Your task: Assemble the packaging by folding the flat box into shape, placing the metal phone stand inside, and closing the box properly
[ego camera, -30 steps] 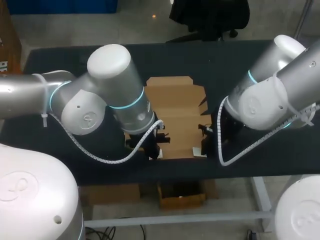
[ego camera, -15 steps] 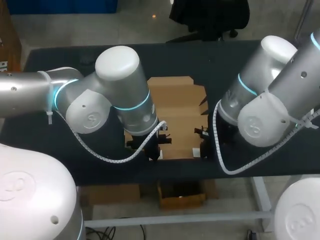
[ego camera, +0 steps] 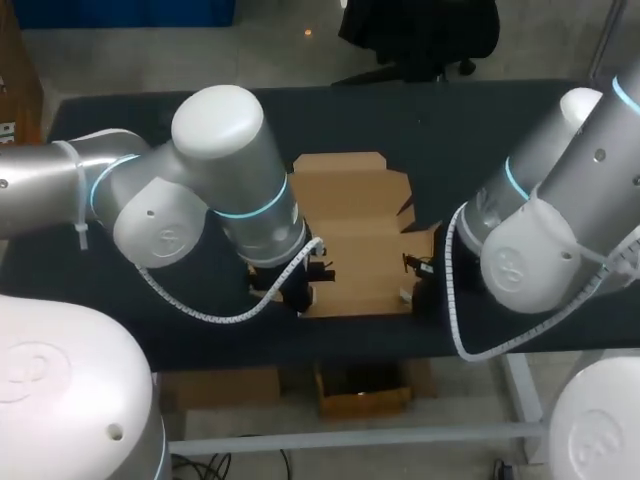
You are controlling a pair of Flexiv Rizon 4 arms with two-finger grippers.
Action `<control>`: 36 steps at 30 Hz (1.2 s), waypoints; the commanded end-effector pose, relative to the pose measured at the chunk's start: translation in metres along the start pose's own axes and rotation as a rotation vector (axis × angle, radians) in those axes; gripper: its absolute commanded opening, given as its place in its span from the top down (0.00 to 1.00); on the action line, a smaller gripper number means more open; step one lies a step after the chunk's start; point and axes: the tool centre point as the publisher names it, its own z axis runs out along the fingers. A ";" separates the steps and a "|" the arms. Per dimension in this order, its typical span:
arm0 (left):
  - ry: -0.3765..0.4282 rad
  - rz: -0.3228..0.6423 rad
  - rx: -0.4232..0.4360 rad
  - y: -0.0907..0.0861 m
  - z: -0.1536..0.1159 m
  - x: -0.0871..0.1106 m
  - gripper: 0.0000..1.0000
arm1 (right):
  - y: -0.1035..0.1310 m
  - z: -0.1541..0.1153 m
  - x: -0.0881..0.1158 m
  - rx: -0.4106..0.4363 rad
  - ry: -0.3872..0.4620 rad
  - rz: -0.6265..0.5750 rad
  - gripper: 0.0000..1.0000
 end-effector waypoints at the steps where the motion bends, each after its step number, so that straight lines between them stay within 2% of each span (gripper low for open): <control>1: -0.007 0.001 0.029 0.006 -0.023 -0.007 1.00 | 0.014 -0.023 -0.015 0.064 0.181 -0.012 1.00; 3: -0.007 0.003 0.032 0.005 -0.028 -0.010 1.00 | 0.019 -0.028 -0.017 0.048 0.172 -0.003 1.00; 15: 0.033 0.015 0.034 -0.005 -0.062 -0.037 1.00 | 0.038 -0.062 -0.025 0.039 0.285 -0.063 1.00; 27: 0.064 0.032 0.017 -0.021 -0.083 -0.057 1.00 | 0.059 -0.085 -0.044 0.040 0.420 -0.089 1.00; 33: 0.080 0.037 0.009 -0.029 -0.090 -0.062 1.00 | 0.070 -0.095 -0.048 0.027 0.446 -0.091 1.00; 35: 0.078 0.036 0.010 -0.030 -0.091 -0.064 0.94 | 0.073 -0.098 -0.049 0.025 0.454 -0.091 1.00; 36: 0.078 0.036 0.010 -0.031 -0.092 -0.064 0.85 | 0.074 -0.100 -0.050 0.023 0.456 -0.089 1.00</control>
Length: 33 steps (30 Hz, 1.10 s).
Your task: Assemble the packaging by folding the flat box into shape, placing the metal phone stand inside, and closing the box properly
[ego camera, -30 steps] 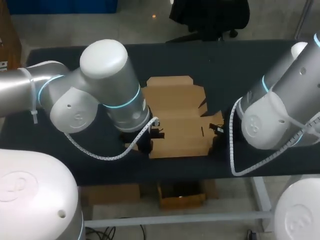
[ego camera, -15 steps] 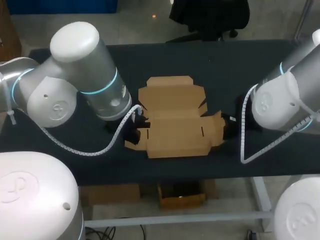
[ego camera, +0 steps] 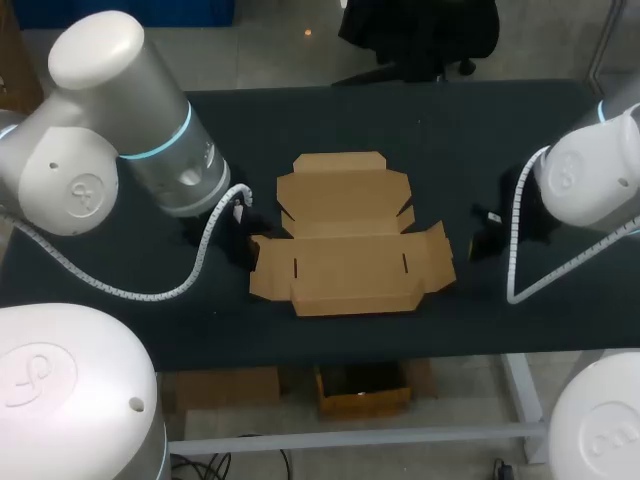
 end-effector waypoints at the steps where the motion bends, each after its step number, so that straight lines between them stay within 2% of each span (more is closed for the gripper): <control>1: -0.005 -0.002 -0.001 -0.003 -0.006 -0.002 0.80 | 0.006 -0.012 -0.005 0.083 0.415 0.000 1.00; 4: -0.007 -0.002 0.002 -0.004 -0.009 -0.004 0.65 | 0.009 -0.017 -0.008 0.077 0.426 0.002 1.00; 7: -0.010 -0.005 0.007 -0.005 -0.013 -0.006 0.45 | 0.013 -0.021 -0.010 0.072 0.436 0.004 0.74; 9: -0.012 -0.007 0.013 -0.006 -0.015 -0.007 0.30 | 0.015 -0.023 -0.011 0.066 0.439 0.004 0.64; 10: -0.010 -0.005 0.016 -0.007 -0.017 -0.008 0.16 | 0.017 -0.025 -0.012 0.059 0.445 0.001 0.59; 11: -0.007 -0.003 0.017 -0.007 -0.018 -0.009 0.07 | 0.018 -0.026 -0.013 0.053 0.452 0.001 0.53; 12: -0.005 -0.001 0.019 -0.008 -0.019 -0.010 0.00 | 0.020 -0.027 -0.014 0.047 0.456 0.002 0.35; 13: -0.001 0.001 0.019 -0.010 -0.021 -0.011 0.00 | 0.023 -0.029 -0.015 0.044 0.474 -0.002 0.03; 14: 0.008 0.002 0.018 -0.012 -0.022 -0.012 0.00 | 0.025 -0.029 -0.016 0.042 0.478 -0.002 0.00; 22: 0.088 0.033 0.003 -0.032 -0.034 -0.023 0.00 | 0.051 -0.035 -0.019 0.022 0.530 -0.017 0.00; 33: 0.189 0.123 -0.019 -0.055 -0.048 -0.036 0.00 | 0.075 -0.039 -0.009 -0.014 0.590 -0.096 0.00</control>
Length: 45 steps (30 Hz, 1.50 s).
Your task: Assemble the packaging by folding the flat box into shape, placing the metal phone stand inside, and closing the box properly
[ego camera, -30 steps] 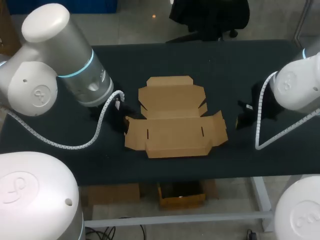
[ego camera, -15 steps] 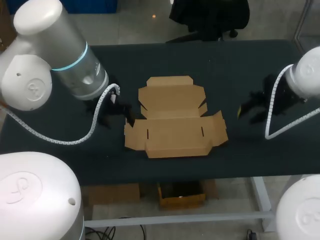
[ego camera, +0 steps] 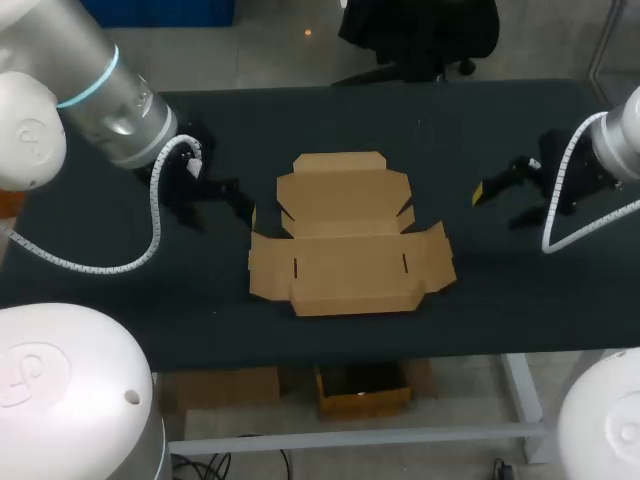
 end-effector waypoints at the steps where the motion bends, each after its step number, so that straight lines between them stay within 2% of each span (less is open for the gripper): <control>1: 0.037 0.018 -0.022 -0.009 -0.004 -0.008 0.00 | 0.007 -0.001 0.001 0.014 0.355 -0.026 0.00; 7: 0.058 0.008 -0.014 -0.021 0.000 -0.015 0.00 | 0.015 0.003 0.010 0.011 0.354 -0.057 0.00; 23: 0.061 0.014 -0.014 -0.023 0.002 -0.014 0.00 | 0.015 0.003 0.010 0.011 0.354 -0.057 0.00; 26: 0.078 0.038 -0.016 -0.030 0.007 -0.009 0.00 | 0.025 0.006 0.016 0.011 0.365 -0.090 0.00; 28: 0.092 0.058 -0.009 -0.035 0.008 -0.006 0.00 | 0.032 0.012 0.020 0.013 0.343 -0.096 0.00; 33: 0.136 0.079 0.003 -0.045 0.009 -0.005 0.00 | 0.052 0.029 0.015 0.053 0.415 -0.101 0.00; 41: 0.176 0.098 0.008 -0.058 0.008 -0.007 0.00 | 0.075 0.045 0.010 0.096 0.460 -0.076 0.00; 45: 0.187 0.105 0.018 -0.064 0.006 -0.007 0.00 | 0.082 0.056 0.015 0.123 0.480 -0.056 0.00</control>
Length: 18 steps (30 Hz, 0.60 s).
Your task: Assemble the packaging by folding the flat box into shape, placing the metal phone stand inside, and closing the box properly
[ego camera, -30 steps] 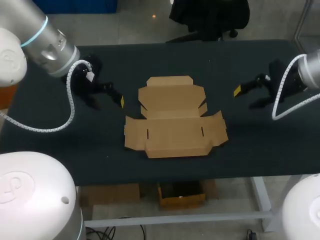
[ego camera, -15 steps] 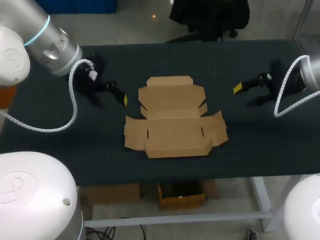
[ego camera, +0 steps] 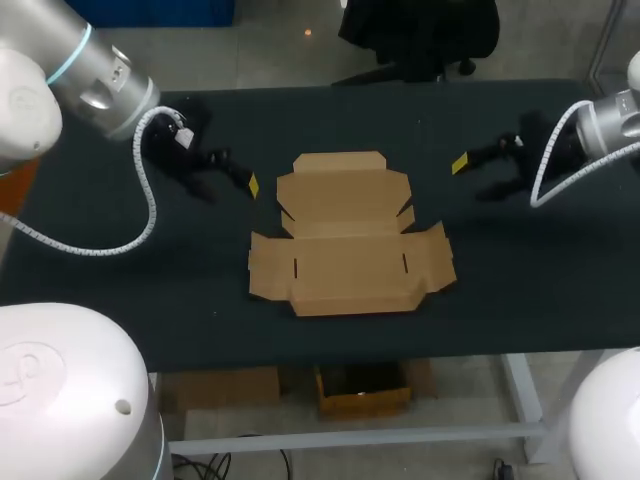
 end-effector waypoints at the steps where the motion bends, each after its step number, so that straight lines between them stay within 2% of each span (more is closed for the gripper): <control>1: 0.011 0.006 -0.001 -0.007 0.001 -0.001 0.00 | 0.015 0.015 -0.004 0.083 0.209 0.014 0.00; 3: 0.016 0.008 0.002 -0.009 0.000 -0.002 0.00 | 0.017 0.021 -0.002 0.091 0.209 0.014 0.03; 7: 0.026 0.010 0.002 -0.014 -0.001 -0.004 0.00 | 0.025 0.034 0.000 0.113 0.203 0.017 0.20; 8: 0.028 0.011 0.001 -0.015 -0.002 -0.005 0.00 | 0.025 0.038 0.001 0.118 0.201 0.016 0.36; 9: 0.029 0.012 0.002 -0.016 -0.003 -0.005 0.00 | 0.026 0.042 0.000 0.125 0.198 0.015 0.45; 10: 0.030 0.012 0.003 -0.016 -0.003 -0.005 0.00 | 0.027 0.045 -0.001 0.131 0.194 0.015 0.48; 12: 0.031 0.013 0.007 -0.017 -0.005 -0.005 0.00 | 0.030 0.050 -0.003 0.144 0.199 0.024 0.44; 18: 0.026 0.009 0.013 -0.018 -0.007 -0.007 0.00 | 0.031 0.057 -0.003 0.145 0.174 0.067 0.45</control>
